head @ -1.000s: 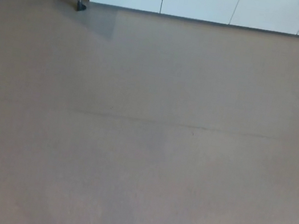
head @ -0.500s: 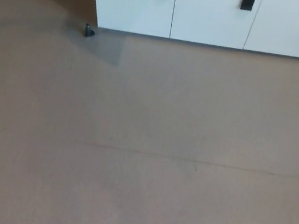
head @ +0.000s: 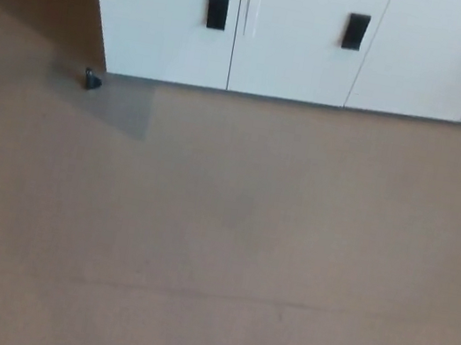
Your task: The robot walks towards an open cabinet and lifts its left hand to push the door towards the right to close it.
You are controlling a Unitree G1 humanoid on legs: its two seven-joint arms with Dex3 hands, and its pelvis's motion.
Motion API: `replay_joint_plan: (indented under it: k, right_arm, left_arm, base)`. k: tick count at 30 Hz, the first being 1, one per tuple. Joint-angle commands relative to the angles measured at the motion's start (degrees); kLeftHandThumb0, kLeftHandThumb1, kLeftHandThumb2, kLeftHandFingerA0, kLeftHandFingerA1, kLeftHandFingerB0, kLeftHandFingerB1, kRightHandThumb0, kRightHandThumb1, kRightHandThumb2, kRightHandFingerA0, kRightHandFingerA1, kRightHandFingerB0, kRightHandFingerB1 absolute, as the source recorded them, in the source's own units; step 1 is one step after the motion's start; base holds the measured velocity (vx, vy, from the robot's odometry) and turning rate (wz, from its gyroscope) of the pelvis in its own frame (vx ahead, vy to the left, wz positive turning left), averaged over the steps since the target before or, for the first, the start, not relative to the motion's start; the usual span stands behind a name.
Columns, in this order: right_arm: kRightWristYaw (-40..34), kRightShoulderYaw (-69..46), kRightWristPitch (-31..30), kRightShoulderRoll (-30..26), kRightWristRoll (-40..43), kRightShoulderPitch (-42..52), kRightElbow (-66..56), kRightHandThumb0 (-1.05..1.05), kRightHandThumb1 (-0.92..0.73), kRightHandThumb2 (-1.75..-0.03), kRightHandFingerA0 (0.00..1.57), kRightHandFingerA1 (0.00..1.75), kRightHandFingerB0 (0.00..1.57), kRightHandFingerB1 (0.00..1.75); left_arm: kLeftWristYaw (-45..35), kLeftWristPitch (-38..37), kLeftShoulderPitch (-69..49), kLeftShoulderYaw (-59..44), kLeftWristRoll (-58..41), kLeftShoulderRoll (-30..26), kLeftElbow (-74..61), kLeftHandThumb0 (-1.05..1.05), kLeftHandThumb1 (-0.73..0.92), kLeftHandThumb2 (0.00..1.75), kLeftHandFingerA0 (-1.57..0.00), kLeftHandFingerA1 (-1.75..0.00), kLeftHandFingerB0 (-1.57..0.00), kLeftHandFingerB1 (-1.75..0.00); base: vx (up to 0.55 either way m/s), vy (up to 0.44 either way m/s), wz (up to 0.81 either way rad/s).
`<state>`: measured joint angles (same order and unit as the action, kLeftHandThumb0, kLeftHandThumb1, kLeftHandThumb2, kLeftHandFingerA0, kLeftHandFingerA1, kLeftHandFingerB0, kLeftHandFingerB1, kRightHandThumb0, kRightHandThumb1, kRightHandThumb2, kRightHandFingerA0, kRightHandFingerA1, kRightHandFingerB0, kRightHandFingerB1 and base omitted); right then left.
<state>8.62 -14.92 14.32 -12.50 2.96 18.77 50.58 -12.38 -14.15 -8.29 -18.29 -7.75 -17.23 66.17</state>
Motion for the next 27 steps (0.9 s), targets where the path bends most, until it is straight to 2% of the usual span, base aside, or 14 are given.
replay_joint_plan:
  k: [1,7,8,13,14,16,17,18,24,27]
  right_arm:
    - [0.15,0.04,0.80,-1.08,0.33,-0.89,1.87,-0.44,-0.73,-0.61,0.50,0.41,0.32,0.33]
    - [-0.39,1.26,0.62,-1.14,-0.53,0.75,-1.04,-0.45,-0.73,-0.62,0.47,0.42,0.34,0.34]
    - [-0.48,1.42,0.21,-1.18,-0.55,0.58,-0.77,-0.45,-0.72,-0.62,0.47,0.41,0.34,0.34]
    - [-0.41,1.82,1.53,-1.73,-0.78,-0.73,2.85,-0.46,-0.72,-0.62,0.50,0.42,0.35,0.34]
    - [-0.14,1.89,1.39,-1.73,-0.58,-0.49,2.28,-0.46,-0.73,-0.62,0.48,0.41,0.35,0.34]
    - [0.16,1.98,1.14,-1.72,-0.35,-0.16,1.48,-0.46,-0.73,-0.62,0.48,0.41,0.35,0.34]
    - [-0.01,2.19,0.87,-1.74,-0.53,0.09,0.88,-0.46,-0.72,-0.62,0.49,0.41,0.35,0.34]
    - [-0.23,2.48,0.78,-1.82,-0.80,0.32,0.48,-0.48,-0.72,-0.62,0.50,0.42,0.36,0.35]
    - [-0.28,2.99,2.45,-2.35,-1.06,-0.57,3.32,-0.48,-0.72,-0.62,0.51,0.42,0.37,0.35]
    - [0.77,3.00,0.64,-2.28,-0.15,0.67,0.21,-0.48,-0.73,-0.62,0.52,0.42,0.37,0.35]
  left_arm:
    - [-0.99,-1.51,-0.28,0.39,0.24,-0.62,1.05,-0.33,0.60,0.58,-0.64,-0.56,-0.48,-0.40]
    - [-0.82,-1.12,-0.20,0.35,-0.18,-0.35,0.88,-0.33,0.60,0.58,-0.67,-0.56,-0.48,-0.40]
    - [-1.02,-1.22,-0.51,0.30,-0.26,-0.32,0.73,-0.41,0.50,0.81,-0.61,-0.65,-0.41,-0.52]
    - [-1.18,-1.41,-1.00,0.25,-0.20,-0.33,0.76,-0.41,0.50,0.80,-0.63,-0.66,-0.42,-0.53]
    - [-1.06,-1.42,-0.92,0.22,-0.19,-0.33,0.95,-0.33,0.60,0.58,-0.71,-0.60,-0.51,-0.41]
    - [-0.88,-1.46,-0.81,0.17,-0.17,-0.33,1.21,-0.33,0.60,0.58,-0.71,-0.60,-0.51,-0.41]
    - [-0.93,-1.52,-0.85,0.33,0.01,-0.43,1.19,-0.40,0.51,0.82,-0.65,-0.66,-0.43,-0.53]
    - [-0.57,-1.47,-0.78,0.43,0.18,-0.45,1.23,-0.32,0.58,0.57,-0.74,-0.60,-0.53,-0.41]
    - [-0.57,-1.35,-0.28,0.57,0.32,-0.59,2.09,-0.32,0.60,0.58,-0.72,-0.58,-0.51,-0.41]
    - [-1.17,-1.64,-0.68,0.73,0.24,-0.57,1.55,-0.33,0.62,0.59,-0.73,-0.57,-0.52,-0.41]
  base:
    - [0.34,-0.069,0.11]
    - [0.38,-0.184,0.36]
    - [0.37,-0.286,0.82]
    - [0.35,-0.165,0.11]
    - [0.33,-0.072,-0.06]
    - [0.34,-0.052,-0.11]
    - [0.32,-0.009,-0.15]
    - [0.27,0.021,-0.10]
    - [0.39,0.090,-0.15]
    - [0.36,0.104,0.06]
